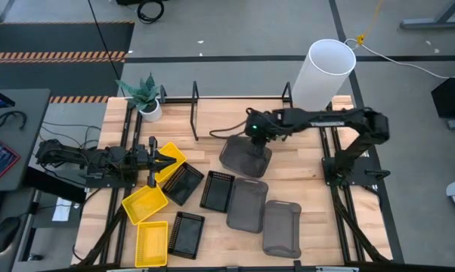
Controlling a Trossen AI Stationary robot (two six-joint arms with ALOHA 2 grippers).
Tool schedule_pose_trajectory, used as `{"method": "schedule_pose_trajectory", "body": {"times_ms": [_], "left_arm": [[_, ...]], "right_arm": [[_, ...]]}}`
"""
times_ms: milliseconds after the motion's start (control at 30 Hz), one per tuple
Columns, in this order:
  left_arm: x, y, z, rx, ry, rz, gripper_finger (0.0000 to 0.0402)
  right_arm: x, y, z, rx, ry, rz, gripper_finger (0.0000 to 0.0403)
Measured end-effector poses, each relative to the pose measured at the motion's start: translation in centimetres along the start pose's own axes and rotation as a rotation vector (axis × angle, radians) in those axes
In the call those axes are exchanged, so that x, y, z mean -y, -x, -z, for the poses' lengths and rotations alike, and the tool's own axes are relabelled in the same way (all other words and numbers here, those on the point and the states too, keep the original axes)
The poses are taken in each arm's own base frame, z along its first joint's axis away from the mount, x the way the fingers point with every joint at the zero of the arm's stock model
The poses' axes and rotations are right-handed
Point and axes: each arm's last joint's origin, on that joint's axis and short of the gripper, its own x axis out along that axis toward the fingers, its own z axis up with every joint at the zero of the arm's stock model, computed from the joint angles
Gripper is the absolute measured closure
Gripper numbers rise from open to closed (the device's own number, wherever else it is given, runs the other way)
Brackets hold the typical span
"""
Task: Stack baskets on shelf by color
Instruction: Stack the top black bin on top of the bottom right gray bin
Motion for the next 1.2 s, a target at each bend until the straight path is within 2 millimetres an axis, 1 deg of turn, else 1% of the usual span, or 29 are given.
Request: {"method": "schedule_pose_trajectory", "body": {"times_ms": [133,300,433,567,667,767,933,1067,1200], "left_arm": [[0.0,0.0,0.0,0.0,0.0,0.0,0.0371],[0.0,0.0,0.0,0.0,0.0,0.001,0.0376],[0.0,0.0,0.0,0.0,0.0,0.001,0.0373],[0.0,0.0,0.0,0.0,0.0,0.0,0.0368],[0.0,0.0,0.0,0.0,0.0,0.0,0.0366],[0.0,0.0,0.0,0.0,0.0,0.0,0.0367],[0.0,0.0,0.0,0.0,0.0,0.0,0.0374],[0.0,0.0,0.0,0.001,0.0,0.0,0.037],[0.0,0.0,0.0,0.001,0.0,0.0,0.0365]], "right_arm": [[0.1,-1.3,-1.3,-0.044,0.03,-0.014,0.0279],[0.2,-3.0,-2.5,-0.094,0.067,-0.002,0.028],[0.2,-4.7,-2.7,-0.133,0.088,0.003,0.0281],[0.0,-6.3,-2.4,-0.181,0.107,0.006,0.0283],[-0.1,-7.2,-2.2,-0.212,0.122,0.01,0.0292],[-0.1,-7.6,-2.0,-0.236,0.13,0.011,0.0318],[-0.2,-7.6,-2.1,-0.229,0.128,0.004,0.0388],[-0.1,-7.5,-2.1,-0.237,0.131,0.003,0.0391],[0.1,-6.8,-2.7,-0.236,0.127,0.006,0.0396]]}}
